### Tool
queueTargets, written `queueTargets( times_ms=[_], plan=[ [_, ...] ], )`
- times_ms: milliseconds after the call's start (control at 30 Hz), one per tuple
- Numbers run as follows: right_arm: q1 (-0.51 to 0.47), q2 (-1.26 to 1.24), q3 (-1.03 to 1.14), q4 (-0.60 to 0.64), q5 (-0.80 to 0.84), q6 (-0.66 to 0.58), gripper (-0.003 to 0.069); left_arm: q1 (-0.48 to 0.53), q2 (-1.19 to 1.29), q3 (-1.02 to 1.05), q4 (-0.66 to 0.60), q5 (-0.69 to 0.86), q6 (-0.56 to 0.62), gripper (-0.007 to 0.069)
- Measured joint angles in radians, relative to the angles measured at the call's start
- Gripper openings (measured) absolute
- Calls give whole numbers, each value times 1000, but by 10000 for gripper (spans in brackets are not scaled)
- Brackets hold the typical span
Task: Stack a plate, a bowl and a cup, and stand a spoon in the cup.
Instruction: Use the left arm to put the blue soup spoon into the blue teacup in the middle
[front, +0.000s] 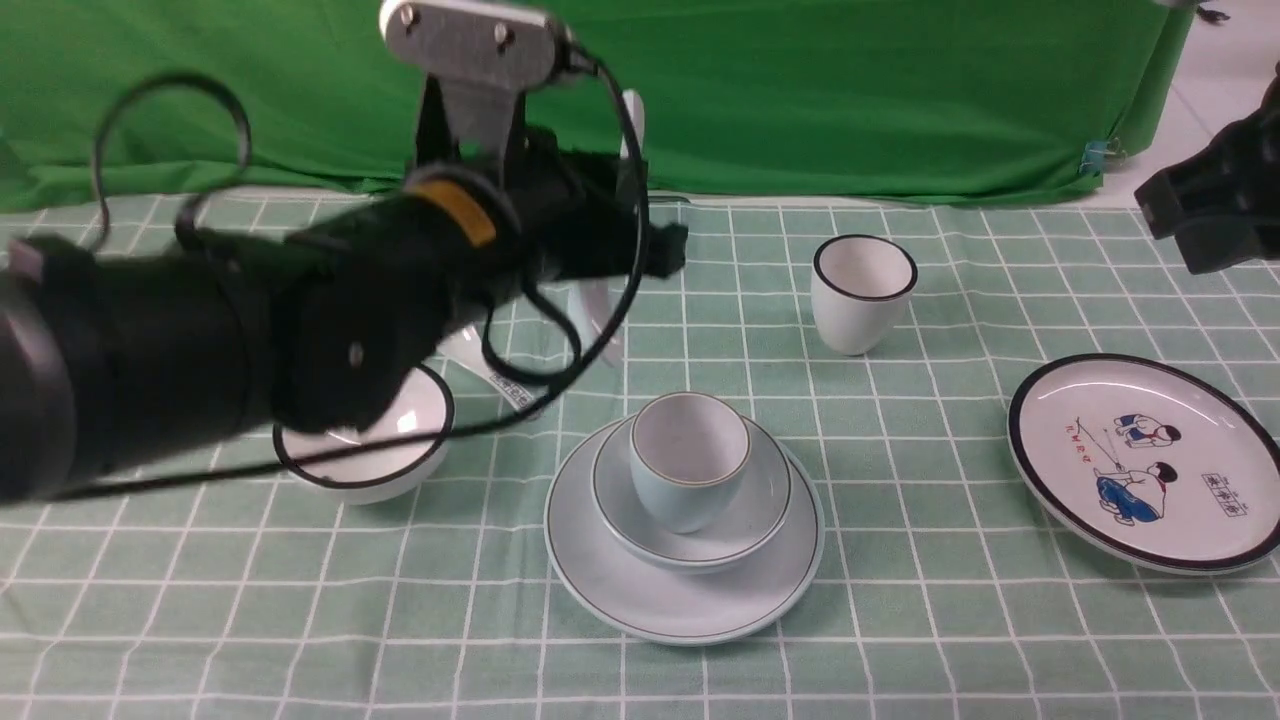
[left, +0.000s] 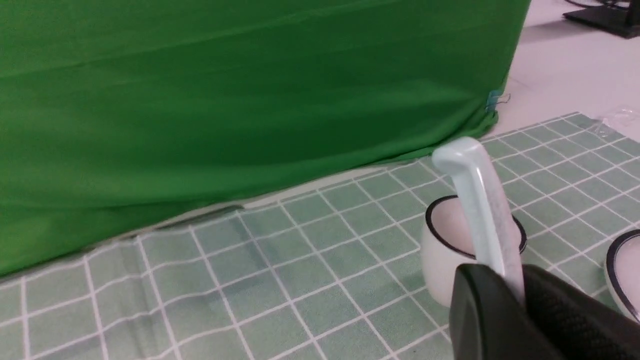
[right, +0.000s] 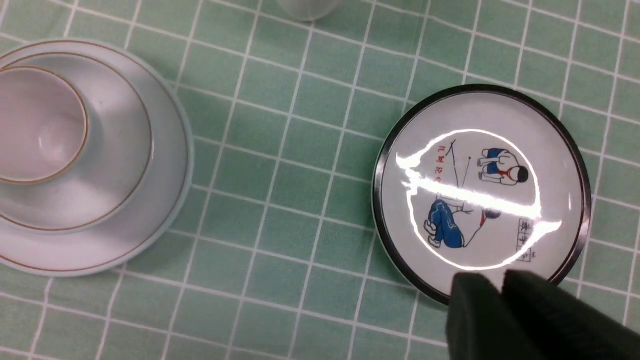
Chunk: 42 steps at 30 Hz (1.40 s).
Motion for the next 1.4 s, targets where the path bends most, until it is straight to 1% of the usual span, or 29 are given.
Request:
queueTargets(
  times_ms=[33,133,267,400,600,867,1100,1200,1233,1333,1400],
  plan=[
    [0,0,0,1,0,0,117,-16,10,18,21,-76,-6,28],
    [0,0,0,4,0,0,119,-43,32,22,79,-161,-31,28],
    [0,0,0,5,-5,0,124,-50,64,23,148,-198,-59,28],
    [0,0,0,6,-10,0,129,-50,108,23,161,-241,-72,29],
    [0,0,0,7,-24,0,134,-50,164,23,238,-272,-90,29],
    [0,0,0,8,-26,-1,142,-50,243,23,251,-313,-82,31],
    [0,0,0,8,-26,-5,144,-50,272,24,243,-337,-32,44],
    [0,0,0,8,-26,-6,144,-50,274,24,239,-335,-30,86],
    [0,0,0,8,-26,-6,144,-50,274,24,239,-335,-30,90],
    [0,0,0,8,-26,-9,144,-50,274,24,236,-327,-30,171],
    [0,0,0,8,-26,-20,144,-50,271,24,235,-295,-30,239]
  ],
)
